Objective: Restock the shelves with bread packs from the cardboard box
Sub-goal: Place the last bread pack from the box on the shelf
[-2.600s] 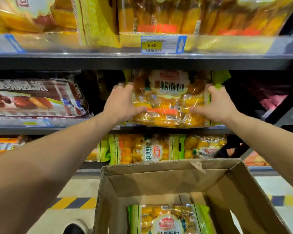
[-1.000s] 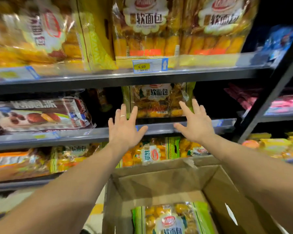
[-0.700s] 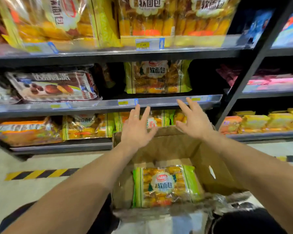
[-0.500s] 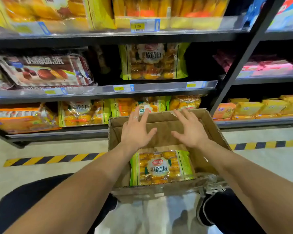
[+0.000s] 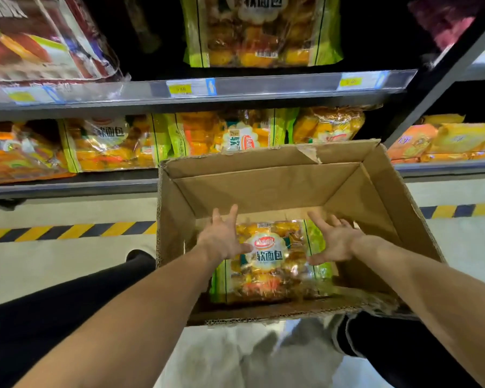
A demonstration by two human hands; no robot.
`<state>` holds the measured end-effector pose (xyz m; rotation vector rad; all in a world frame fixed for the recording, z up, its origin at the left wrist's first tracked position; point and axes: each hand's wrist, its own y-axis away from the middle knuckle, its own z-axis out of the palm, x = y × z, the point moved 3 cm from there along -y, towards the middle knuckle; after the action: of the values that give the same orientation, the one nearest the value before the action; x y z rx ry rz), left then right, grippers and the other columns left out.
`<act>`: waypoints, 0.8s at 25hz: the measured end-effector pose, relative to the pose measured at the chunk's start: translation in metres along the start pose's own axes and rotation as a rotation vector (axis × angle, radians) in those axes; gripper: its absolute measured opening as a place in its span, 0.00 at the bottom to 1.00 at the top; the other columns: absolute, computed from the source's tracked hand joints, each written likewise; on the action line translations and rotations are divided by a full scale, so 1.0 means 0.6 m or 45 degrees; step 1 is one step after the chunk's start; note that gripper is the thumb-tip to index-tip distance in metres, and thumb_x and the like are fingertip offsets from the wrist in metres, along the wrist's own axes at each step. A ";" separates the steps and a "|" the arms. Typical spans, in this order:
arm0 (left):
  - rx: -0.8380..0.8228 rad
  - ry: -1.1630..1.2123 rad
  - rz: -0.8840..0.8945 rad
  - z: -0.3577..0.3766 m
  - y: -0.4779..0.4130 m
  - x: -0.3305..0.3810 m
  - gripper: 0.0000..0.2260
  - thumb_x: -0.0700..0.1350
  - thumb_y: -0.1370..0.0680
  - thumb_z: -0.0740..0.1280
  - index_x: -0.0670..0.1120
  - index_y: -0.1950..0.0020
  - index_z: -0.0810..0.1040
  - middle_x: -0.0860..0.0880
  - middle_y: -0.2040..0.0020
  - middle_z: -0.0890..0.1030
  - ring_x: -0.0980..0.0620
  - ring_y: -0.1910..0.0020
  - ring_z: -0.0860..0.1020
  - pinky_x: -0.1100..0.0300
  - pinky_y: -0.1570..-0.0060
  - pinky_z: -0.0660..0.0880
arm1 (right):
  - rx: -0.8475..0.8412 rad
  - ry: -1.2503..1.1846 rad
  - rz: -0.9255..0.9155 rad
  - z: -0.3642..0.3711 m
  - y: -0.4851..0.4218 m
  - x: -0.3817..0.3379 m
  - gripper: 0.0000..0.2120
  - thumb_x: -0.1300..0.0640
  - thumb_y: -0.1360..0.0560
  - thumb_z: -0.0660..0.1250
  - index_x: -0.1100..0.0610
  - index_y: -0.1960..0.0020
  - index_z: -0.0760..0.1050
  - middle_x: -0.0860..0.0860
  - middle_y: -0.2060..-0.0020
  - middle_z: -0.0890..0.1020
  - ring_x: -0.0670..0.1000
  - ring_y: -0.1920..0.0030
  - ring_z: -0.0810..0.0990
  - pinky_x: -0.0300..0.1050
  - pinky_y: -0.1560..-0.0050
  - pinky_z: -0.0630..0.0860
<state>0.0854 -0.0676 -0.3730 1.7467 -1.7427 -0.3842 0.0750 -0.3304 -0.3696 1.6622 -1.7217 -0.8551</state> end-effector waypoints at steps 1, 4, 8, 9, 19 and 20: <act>-0.063 0.009 -0.038 0.018 -0.019 -0.004 0.51 0.65 0.31 0.71 0.57 0.23 0.37 0.40 0.22 0.42 0.36 0.24 0.52 0.41 0.30 0.62 | -0.073 0.050 0.027 0.009 -0.028 0.006 0.60 0.33 0.36 0.72 0.39 0.27 0.26 0.58 0.23 0.40 0.63 0.23 0.42 0.62 0.25 0.49; -0.238 0.047 -0.178 0.077 -0.072 -0.026 0.53 0.64 0.32 0.72 0.58 0.24 0.34 0.37 0.22 0.41 0.34 0.24 0.51 0.41 0.30 0.62 | -0.229 0.131 0.057 0.047 -0.100 0.024 0.62 0.36 0.36 0.74 0.40 0.28 0.24 0.61 0.23 0.49 0.64 0.23 0.47 0.64 0.26 0.52; -0.370 0.116 -0.289 0.149 -0.107 -0.071 0.55 0.63 0.32 0.73 0.58 0.25 0.31 0.34 0.23 0.50 0.34 0.29 0.64 0.44 0.34 0.67 | -0.260 0.177 0.042 0.097 -0.151 0.037 0.63 0.36 0.37 0.75 0.36 0.32 0.21 0.65 0.25 0.56 0.67 0.26 0.56 0.64 0.30 0.60; -0.388 0.121 -0.296 0.168 -0.111 -0.074 0.56 0.62 0.32 0.74 0.58 0.25 0.29 0.34 0.24 0.53 0.35 0.30 0.65 0.46 0.35 0.68 | -0.293 0.174 0.051 0.118 -0.165 0.037 0.64 0.36 0.37 0.75 0.34 0.34 0.19 0.67 0.25 0.54 0.68 0.26 0.55 0.64 0.30 0.61; -0.381 0.565 -0.386 0.186 -0.091 -0.047 0.58 0.59 0.32 0.75 0.59 0.26 0.28 0.39 0.22 0.54 0.39 0.28 0.66 0.49 0.35 0.67 | -0.230 -0.428 -0.094 0.125 -0.138 -0.001 0.62 0.42 0.38 0.78 0.35 0.27 0.30 0.56 0.23 0.56 0.59 0.25 0.59 0.55 0.27 0.60; -0.361 0.581 -0.364 0.172 -0.079 -0.044 0.58 0.59 0.33 0.76 0.58 0.26 0.28 0.40 0.22 0.55 0.39 0.28 0.66 0.49 0.35 0.67 | -0.201 -0.463 -0.100 0.111 -0.122 -0.005 0.62 0.43 0.38 0.79 0.36 0.26 0.32 0.55 0.22 0.55 0.58 0.24 0.58 0.54 0.26 0.59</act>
<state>0.0571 -0.0691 -0.4860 1.7113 -1.0696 -0.3044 0.0680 -0.3255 -0.4685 1.5465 -1.7744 -1.3634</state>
